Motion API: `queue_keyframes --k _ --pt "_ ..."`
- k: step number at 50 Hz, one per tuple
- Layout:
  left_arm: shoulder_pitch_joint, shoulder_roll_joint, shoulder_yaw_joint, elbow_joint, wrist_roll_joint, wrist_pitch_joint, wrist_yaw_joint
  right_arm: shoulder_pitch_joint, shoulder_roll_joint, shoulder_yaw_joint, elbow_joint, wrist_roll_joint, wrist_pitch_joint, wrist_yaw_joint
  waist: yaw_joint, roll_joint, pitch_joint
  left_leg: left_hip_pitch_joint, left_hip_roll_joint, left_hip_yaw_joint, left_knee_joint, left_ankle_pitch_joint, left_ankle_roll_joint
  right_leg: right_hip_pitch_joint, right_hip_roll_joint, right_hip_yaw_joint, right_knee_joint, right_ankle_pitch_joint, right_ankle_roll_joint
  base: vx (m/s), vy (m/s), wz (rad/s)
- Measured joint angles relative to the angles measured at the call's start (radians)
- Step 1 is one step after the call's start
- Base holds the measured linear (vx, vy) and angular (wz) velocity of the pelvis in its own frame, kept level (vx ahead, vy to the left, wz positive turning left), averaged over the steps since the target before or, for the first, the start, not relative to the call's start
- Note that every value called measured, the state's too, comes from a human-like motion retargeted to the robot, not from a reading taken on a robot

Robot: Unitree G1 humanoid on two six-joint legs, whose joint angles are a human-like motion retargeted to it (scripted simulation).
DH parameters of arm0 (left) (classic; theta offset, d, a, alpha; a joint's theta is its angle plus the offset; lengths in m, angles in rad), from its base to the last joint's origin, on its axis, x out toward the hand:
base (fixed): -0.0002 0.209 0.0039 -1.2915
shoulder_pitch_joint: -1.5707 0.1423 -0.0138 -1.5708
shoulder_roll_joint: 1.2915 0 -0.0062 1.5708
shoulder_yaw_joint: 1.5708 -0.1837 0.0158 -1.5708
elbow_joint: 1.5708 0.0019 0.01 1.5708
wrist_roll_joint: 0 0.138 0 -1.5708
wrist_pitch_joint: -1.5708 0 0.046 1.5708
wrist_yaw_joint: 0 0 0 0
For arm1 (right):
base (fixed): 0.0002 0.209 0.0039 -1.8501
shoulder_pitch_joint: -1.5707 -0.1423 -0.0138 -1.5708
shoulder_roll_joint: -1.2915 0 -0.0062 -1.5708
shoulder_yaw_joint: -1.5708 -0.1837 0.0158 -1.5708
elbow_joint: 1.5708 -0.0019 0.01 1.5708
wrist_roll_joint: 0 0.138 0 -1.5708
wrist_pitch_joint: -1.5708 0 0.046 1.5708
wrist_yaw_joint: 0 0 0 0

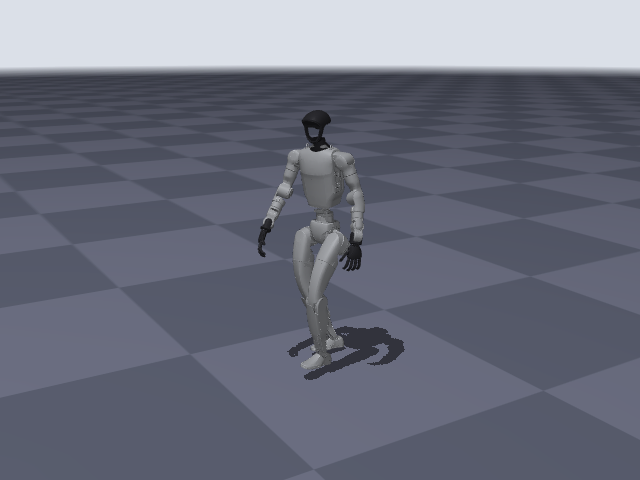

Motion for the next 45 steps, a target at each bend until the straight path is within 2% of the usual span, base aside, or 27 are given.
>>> queue_keyframes --k 4,7,12,16,20,25,27,30,36,38,40,41,45 --pt "0.023 -0.015 0.017 0.019 0.0 0.002 0.001 -0.016 0.007 -0.001 -0.018 -0.01 -0.008 -0.002 0.01 -0.013 -0.011 -0.009 -0.058 -0.014 -0.211 0.062 -0.012 0.024 -0.02 -0.001 0.018 -0.04 0.003 0.35 0.04 0.17" --pt "0.041 -0.025 0.028 0.029 -0.005 0.007 0.002 -0.019 0.02 0.002 -0.024 -0.016 -0.01 0.002 0.022 -0.018 -0.022 -0.032 -0.079 -0.023 -0.254 0.07 -0.01 0.034 -0.028 0.004 0.057 -0.079 0.004 0.36 0.05 0.06" --pt "0.052 -0.03 0.039 0.04 -0.027 0.016 0.002 -0.025 0.051 0.013 -0.013 -0.024 -0.006 0.024 0.049 -0.056 -0.04 -0.027 -0.116 -0.021 -0.266 0.111 0.012 0.056 -0.06 0.029 0.122 -0.116 0.013 0.4 0.04 -0.06" --pt "0.054 -0.029 0.04 0.039 -0.058 0.021 0.002 -0.02 0.085 0.027 0.015 -0.029 0.003 0.049 0.067 -0.103 -0.053 -0.013 -0.155 -0.015 -0.215 0.137 0.041 0.066 -0.103 0.059 0.203 -0.102 0.037 0.43 0.03 -0.03" --pt "0.049 -0.024 0.032 0.023 -0.095 0.022 0.003 -0.007 0.12 0.046 0.056 -0.03 0.015 0.084 0.074 -0.164 -0.068 0.023 -0.221 -0.013 -0.198 0.136 0.085 0.05 -0.16 0.098 0.333 -0.013 0.09 0.43 0.05 0.15" --pt "0.034 -0.009 0.01 -0.037 -0.134 0.014 0.019 0.004 0.154 0.078 0.108 -0.023 0.027 0.135 0.061 -0.267 -0.063 0.145 -0.355 -0.027 -0.317 0.152 0.142 -0.037 -0.24 0.192 0.601 0.184 0.21 0.43 0.06 0.35" --pt "0.024 0.0 0.0 -0.072 -0.138 0.007 0.032 0.006 0.158 0.094 0.117 -0.023 0.029 0.143 0.052 -0.291 -0.062 0.189 -0.389 -0.037 -0.347 0.143 0.158 -0.091 -0.283 0.202 0.724 0.245 0.227 0.45 0.06 0.31" --pt "0.003 0.018 -0.012 -0.133 -0.14 0.0 0.054 0.002 0.159 0.11 0.123 -0.031 0.028 0.146 0.034 -0.31 -0.057 0.271 -0.424 -0.065 -0.411 0.135 0.174 -0.178 -0.342 0.21 0.877 0.252 0.211 0.46 0.06 0.25" --pt "-0.051 0.054 -0.026 -0.265 -0.131 -0.004 0.093 -0.007 0.137 0.118 0.115 -0.055 0.024 0.131 -0.012 -0.285 -0.032 0.477 -0.433 -0.161 -0.574 0.139 0.181 -0.326 -0.376 0.23 0.958 0.122 0.135 0.45 0.04 0.22" --pt "-0.077 0.068 -0.023 -0.309 -0.128 0.0 0.1 -0.018 0.124 0.113 0.11 -0.062 0.024 0.128 -0.027 -0.243 -0.021 0.546 -0.396 -0.196 -0.629 0.137 0.177 -0.359 -0.333 0.225 0.911 0.096 0.112 0.41 0.01 0.26" --pt "-0.086 0.071 -0.029 -0.34 -0.122 -0.003 0.109 -0.005 0.119 0.11 0.108 -0.069 0.025 0.12 -0.046 -0.241 -0.014 0.589 -0.404 -0.223 -0.643 0.128 0.179 -0.392 -0.324 0.245 0.863 0.064 0.106 0.37 0.0 0.38" --pt "-0.1 0.075 -0.028 -0.354 -0.121 -0.001 0.11 -0.01 0.113 0.104 0.108 -0.071 0.027 0.12 -0.053 -0.217 -0.009 0.613 -0.378 -0.236 -0.656 0.122 0.176 -0.398 -0.29 0.243 0.815 0.064 0.102 0.34 0.0 0.43" --pt "-0.135 0.077 -0.035 -0.386 -0.115 0.0 0.111 0.0 0.104 0.083 0.12 -0.076 0.033 0.112 -0.08 -0.174 0.001 0.672 -0.337 -0.28 -0.674 0.1 0.172 -0.418 -0.198 0.276 0.637 0.072 0.116 0.28 0.0 0.41"
